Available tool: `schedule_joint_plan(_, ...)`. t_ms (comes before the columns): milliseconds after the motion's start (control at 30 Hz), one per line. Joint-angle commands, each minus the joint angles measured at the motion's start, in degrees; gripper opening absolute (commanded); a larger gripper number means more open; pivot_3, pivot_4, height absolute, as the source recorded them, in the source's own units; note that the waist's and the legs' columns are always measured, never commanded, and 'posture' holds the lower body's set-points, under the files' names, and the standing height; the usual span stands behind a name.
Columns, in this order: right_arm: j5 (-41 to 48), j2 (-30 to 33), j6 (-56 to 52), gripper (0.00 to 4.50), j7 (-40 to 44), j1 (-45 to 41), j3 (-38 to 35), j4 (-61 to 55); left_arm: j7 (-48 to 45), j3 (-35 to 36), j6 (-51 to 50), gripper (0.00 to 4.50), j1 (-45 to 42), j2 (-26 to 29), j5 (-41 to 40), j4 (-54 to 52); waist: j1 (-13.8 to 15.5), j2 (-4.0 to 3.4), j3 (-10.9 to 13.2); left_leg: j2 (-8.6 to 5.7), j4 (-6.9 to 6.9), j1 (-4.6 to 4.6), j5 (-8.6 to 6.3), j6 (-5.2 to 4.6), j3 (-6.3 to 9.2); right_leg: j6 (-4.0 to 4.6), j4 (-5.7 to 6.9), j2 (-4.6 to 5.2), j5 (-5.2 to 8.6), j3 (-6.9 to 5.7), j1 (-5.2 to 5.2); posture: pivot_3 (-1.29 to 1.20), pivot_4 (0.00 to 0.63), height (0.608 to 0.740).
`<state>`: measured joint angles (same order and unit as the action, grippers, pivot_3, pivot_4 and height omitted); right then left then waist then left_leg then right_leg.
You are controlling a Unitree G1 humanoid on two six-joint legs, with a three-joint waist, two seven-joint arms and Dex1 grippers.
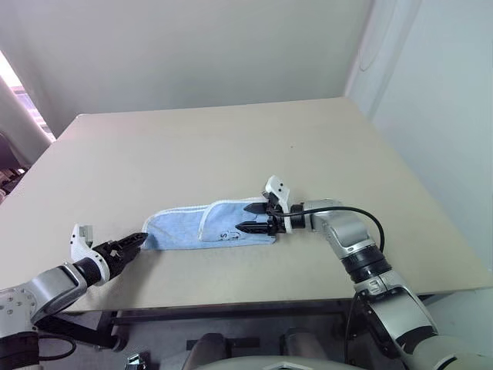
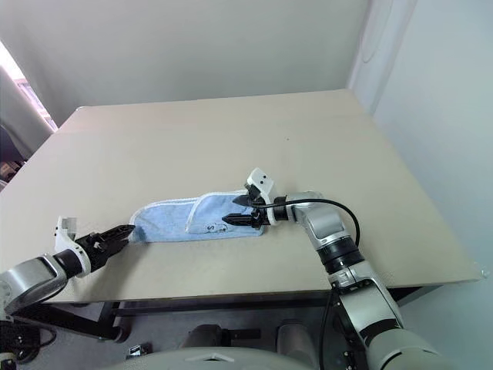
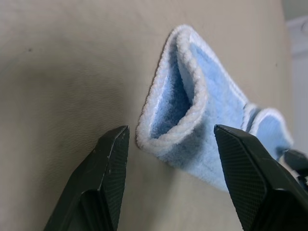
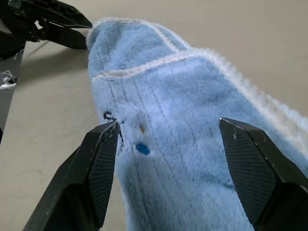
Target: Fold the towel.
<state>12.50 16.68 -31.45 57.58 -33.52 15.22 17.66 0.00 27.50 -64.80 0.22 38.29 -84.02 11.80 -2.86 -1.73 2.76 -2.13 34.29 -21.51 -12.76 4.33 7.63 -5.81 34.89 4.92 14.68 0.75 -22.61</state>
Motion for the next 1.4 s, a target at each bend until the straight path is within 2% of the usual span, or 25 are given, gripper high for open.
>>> schedule_joint_plan(33,0.6,0.0,-0.7,3.45,-0.5,-1.7,-1.1,-2.0,-1.1,-3.5,-1.6,2.99,0.1,-0.1,7.5,4.2,-0.1,-0.46,-0.1,0.01,0.02,-0.05,-0.01,-0.01,0.01,0.00,-0.24,0.13,-0.01,-0.25,0.02,0.00,0.000,0.731)
schedule_joint_plan(67,0.6,0.1,-0.8,3.45,-0.7,-1.8,-1.2,-1.9,-1.5,-3.5,-1.9,2.99,-0.2,-0.4,8.2,4.3,-0.1,-0.75,-0.2,0.09,0.01,-0.15,-0.02,-0.04,0.14,0.02,-0.69,0.14,-0.05,-0.55,0.13,0.00,0.000,0.731)
schedule_joint_plan(133,0.6,0.1,-0.9,3.45,-1.1,-2.0,-1.4,-1.6,-1.4,-3.5,-2.1,2.99,-0.9,-1.0,10.2,4.5,-0.1,-0.81,-0.2,0.08,-0.05,-0.31,-0.03,-0.05,0.30,-0.01,-1.23,0.38,-0.07,-1.02,0.24,0.00,0.000,0.731)
schedule_joint_plan(200,0.7,0.0,-1.0,3.45,-1.4,-2.0,-1.6,-1.4,-1.8,-3.2,-2.7,2.61,-1.6,-1.5,11.2,4.7,0.2,-0.80,-0.2,-0.02,-0.05,-0.37,-0.03,-0.05,0.26,-0.08,-1.25,0.54,-0.11,-1.03,0.24,0.00,0.000,0.731)
schedule_joint_plan(267,0.7,0.0,-1.0,3.45,-1.5,-2.1,-1.6,-1.2,-2.8,-3.1,-3.4,2.05,-2.1,-2.0,11.9,4.0,0.4,-0.79,-0.2,-0.03,-0.05,-0.44,-0.03,-0.05,0.26,-0.12,-1.24,0.55,-0.14,-1.04,0.16,0.00,0.000,0.731)
schedule_joint_plan(433,0.6,0.0,-0.8,3.45,-1.9,-2.6,-1.8,-0.6,-2.9,-2.1,-4.4,0.23,-3.8,-2.9,13.8,2.8,0.9,-0.59,-0.2,-0.14,-0.04,-0.42,-0.02,-0.05,0.24,-0.07,-0.83,0.69,-0.30,-1.03,0.06,0.00,0.000,0.731)
schedule_joint_plan(467,0.6,0.0,-0.8,3.45,-2.1,-2.7,-1.9,-0.5,-3.0,-1.9,-4.6,0.03,-4.1,-2.9,14.3,2.7,1.2,-0.53,-0.2,-0.15,-0.03,-0.36,-0.02,-0.05,0.22,-0.07,-0.64,0.70,-0.31,-1.00,0.06,0.00,0.000,0.731)
schedule_joint_plan(633,0.5,0.3,-0.4,3.45,-2.2,-2.4,-1.8,-0.5,-5.1,0.4,-5.7,0.03,-5.0,-2.5,14.8,0.3,2.6,-0.03,-0.1,-0.17,-0.18,0.00,-0.03,-0.01,0.28,-0.11,0.26,0.70,-0.31,-0.91,-0.02,0.00,0.000,0.731)
schedule_joint_plan(767,0.3,0.5,0.1,3.45,-2.1,-2.0,-1.5,-0.7,-7.1,2.2,-6.8,0.03,-5.7,-1.5,14.8,-1.9,2.4,0.15,0.0,-0.14,-0.50,-0.18,0.08,-0.17,0.31,0.02,0.38,0.66,-0.22,-0.90,-0.36,0.00,0.000,0.731)
schedule_joint_plan(967,1.9,0.0,0.1,3.45,-1.4,-2.7,-2.7,-0.7,-13.5,6.4,-9.7,0.03,-8.8,1.8,11.2,-2.3,1.9,1.22,0.3,-0.15,-0.33,-0.64,0.10,-0.15,0.30,0.03,0.52,0.65,-0.27,-0.89,-0.54,0.00,0.000,0.731)
schedule_joint_plan(1233,13.6,0.8,-7.2,3.45,4.5,-3.5,-9.8,-6.4,-17.7,6.3,-13.6,0.03,-11.4,5.2,11.1,-4.2,1.5,1.28,0.3,-0.14,-0.39,-0.83,0.13,-0.10,0.28,0.18,0.55,0.64,-0.37,-0.85,-0.75,0.00,0.000,0.731)
schedule_joint_plan(1400,14.3,2.8,-8.0,3.45,5.3,-3.3,-10.1,-6.9,-20.8,5.0,-16.1,0.03,-15.1,6.6,10.8,-4.9,1.7,1.38,0.3,-0.14,-0.31,-0.82,0.13,-0.10,0.28,0.13,0.58,0.62,-0.34,-0.86,-0.73,0.00,0.000,0.731)
